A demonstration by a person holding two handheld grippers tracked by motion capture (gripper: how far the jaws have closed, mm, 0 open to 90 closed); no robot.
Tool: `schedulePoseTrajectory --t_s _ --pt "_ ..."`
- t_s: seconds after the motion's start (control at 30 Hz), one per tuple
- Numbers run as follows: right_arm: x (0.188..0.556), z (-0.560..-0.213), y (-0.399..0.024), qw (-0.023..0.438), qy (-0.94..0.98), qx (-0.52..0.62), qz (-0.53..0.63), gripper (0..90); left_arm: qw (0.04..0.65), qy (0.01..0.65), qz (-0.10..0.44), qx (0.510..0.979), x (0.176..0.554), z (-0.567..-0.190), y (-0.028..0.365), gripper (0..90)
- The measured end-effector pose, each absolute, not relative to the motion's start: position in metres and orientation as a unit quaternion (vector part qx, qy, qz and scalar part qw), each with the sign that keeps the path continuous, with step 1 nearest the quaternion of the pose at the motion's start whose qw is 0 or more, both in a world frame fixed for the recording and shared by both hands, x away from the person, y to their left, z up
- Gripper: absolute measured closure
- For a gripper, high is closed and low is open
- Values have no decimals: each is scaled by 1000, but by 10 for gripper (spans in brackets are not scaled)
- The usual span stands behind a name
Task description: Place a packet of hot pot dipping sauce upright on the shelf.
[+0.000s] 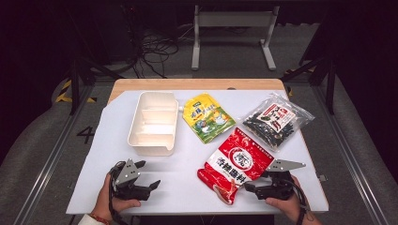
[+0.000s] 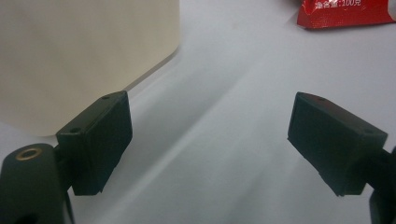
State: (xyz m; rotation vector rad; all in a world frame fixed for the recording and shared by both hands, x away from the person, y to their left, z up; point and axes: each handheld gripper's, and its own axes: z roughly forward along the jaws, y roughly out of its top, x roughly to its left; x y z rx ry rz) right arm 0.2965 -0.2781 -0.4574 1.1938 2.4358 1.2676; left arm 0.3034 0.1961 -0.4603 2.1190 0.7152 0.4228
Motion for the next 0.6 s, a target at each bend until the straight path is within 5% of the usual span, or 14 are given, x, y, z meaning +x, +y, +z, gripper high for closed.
schedulePoseTrajectory --t_s 0.17,0.6 --pt "305 -454 -271 67 790 410 450 348 421 285 165 845 303 -460 195 144" --pt "324 -452 -262 93 774 411 474 870 437 271 129 848 311 -455 175 152"
